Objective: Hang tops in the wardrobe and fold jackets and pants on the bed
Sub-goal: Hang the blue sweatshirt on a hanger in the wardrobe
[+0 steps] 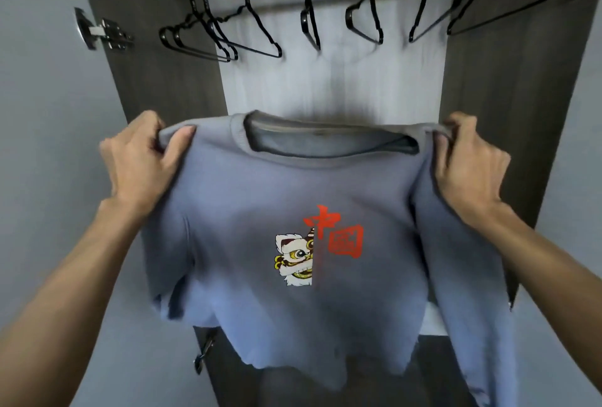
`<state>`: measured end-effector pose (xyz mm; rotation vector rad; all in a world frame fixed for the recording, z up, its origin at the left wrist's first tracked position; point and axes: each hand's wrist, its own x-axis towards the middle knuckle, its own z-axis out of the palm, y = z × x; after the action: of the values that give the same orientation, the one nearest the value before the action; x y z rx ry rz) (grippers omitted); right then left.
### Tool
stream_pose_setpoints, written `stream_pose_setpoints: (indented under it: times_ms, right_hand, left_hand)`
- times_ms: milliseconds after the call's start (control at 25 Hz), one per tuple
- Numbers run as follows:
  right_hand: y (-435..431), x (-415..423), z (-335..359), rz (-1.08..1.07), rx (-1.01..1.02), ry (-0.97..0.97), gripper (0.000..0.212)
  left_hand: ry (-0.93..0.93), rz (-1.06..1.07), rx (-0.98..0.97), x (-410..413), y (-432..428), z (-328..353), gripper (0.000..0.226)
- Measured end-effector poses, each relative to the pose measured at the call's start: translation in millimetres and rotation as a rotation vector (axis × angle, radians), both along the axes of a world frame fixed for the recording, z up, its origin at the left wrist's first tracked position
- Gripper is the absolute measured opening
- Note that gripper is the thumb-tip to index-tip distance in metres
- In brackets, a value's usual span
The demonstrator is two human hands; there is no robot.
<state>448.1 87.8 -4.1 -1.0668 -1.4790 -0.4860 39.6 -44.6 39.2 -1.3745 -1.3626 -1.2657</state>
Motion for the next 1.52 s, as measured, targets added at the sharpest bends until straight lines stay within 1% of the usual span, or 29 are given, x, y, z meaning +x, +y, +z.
stream_pose_setpoints:
  times_ms: [80,120,200,240,320,400,520,600,680,760,800,840,880,920,960,1000,1040,1080,1120,1160,1200,1280,1320,1360,1400,1440,1480,1520]
  right_hand:
    - [6,3,12,0.030,-0.008,0.040,0.026]
    - [9,4,13,0.061,0.004,0.047,0.024]
    - [18,8,7,0.062,0.091,-0.007,0.012]
    - [26,9,2,0.022,0.141,-0.064,0.010]
    - [49,13,-9,-0.073,0.198,-0.161,0.013]
    - [74,14,-13,-0.137,0.195,-0.178,0.016]
    - [127,12,-22,-0.159,0.078,-0.242,0.020]
    - [179,2,-33,-0.179,-0.047,-0.322,0.020]
    - [237,-11,-52,-0.249,-0.155,-0.417,0.017]
    - [291,-22,-83,-0.346,-0.356,-0.500,0.026]
    - [310,-27,-104,-0.370,-0.491,-0.518,0.032]
    - [326,-34,-131,-0.375,-0.631,-0.535,0.037]
    - [335,-43,-160,-0.339,-0.741,-0.550,0.040]
    - [343,-53,-192,-0.247,-0.825,-0.549,0.042]
    - [344,-65,-221,-0.117,-0.894,-0.543,0.047]
    - [341,-79,-245,0.017,-0.959,-0.565,0.056]
    - [338,-95,-264,0.112,-1.039,-0.633,0.063]
    - [334,-110,-275,0.182,-1.096,-0.695,0.068]
    - [328,-126,-284,0.252,-1.131,-0.750,0.075]
    - [325,-139,-291,0.303,-1.134,-0.779,0.086]
    - [323,-152,-296,0.341,-1.113,-0.797,0.099]
    - [329,-172,-310,0.373,-1.111,-0.833,0.119]
    - [332,-178,-316,0.362,-1.111,-0.843,0.122]
    - [333,-184,-322,0.346,-1.102,-0.852,0.121]
    - [333,-187,-328,0.321,-1.088,-0.855,0.118]
    - [332,-187,-330,0.302,-1.083,-0.857,0.116]
    - [332,-187,-331,0.298,-1.080,-0.861,0.114]
    - [332,-187,-330,0.299,-1.087,-0.867,0.115]
  left_hand:
    - [0.036,0.083,-0.007,5,-1,7,0.045]
    - [0.031,0.110,0.003,9,1,8,0.045]
    - [0.028,0.179,0.024,14,10,6,0.049]
    - [0.039,0.212,0.034,14,17,4,0.051]
    - [0.065,0.223,0.033,9,39,4,0.051]
    - [0.101,0.223,0.016,6,70,8,0.047]
    - [0.188,0.178,-0.037,-3,144,7,0.046]
    - [0.206,0.136,-0.144,-15,209,-9,0.049]
    - [0.168,0.114,-0.283,-24,278,-41,0.050]
    - [0.059,0.052,-0.452,-27,347,-86,0.048]
    - [-0.016,0.017,-0.566,-27,380,-112,0.045]
    - [-0.134,-0.032,-0.727,-26,411,-141,0.039]
    - [-0.300,-0.107,-0.903,-28,433,-173,0.030]
    - [-0.485,-0.224,-1.085,-32,451,-206,0.021]
    - [-0.691,-0.369,-1.229,-38,461,-238,0.016]
    - [-0.830,-0.430,-1.320,-47,462,-266,0.016]
    - [-0.859,-0.417,-1.360,-54,462,-289,0.024]
    - [-0.865,-0.357,-1.376,-61,454,-302,0.037]
    - [-0.853,-0.272,-1.396,-71,444,-313,0.043]
    - [-0.848,-0.205,-1.397,-80,429,-317,0.043]
    - [-0.910,-0.215,-1.367,-95,415,-323,0.040]
    - [-1.109,-0.338,-1.350,-116,377,-317,0.041]
    - [-1.106,-0.351,-1.416,-123,361,-314,0.040]
    - [-1.073,-0.350,-1.466,-129,344,-312,0.034]
    - [-1.028,-0.311,-1.487,-132,333,-310,0.030]
    - [-0.965,-0.266,-1.451,-135,328,-308,0.030]
    - [-0.866,-0.139,-1.384,-138,326,-303,0.026]
    - [-0.726,0.027,-1.343,-138,327,-294,0.019]
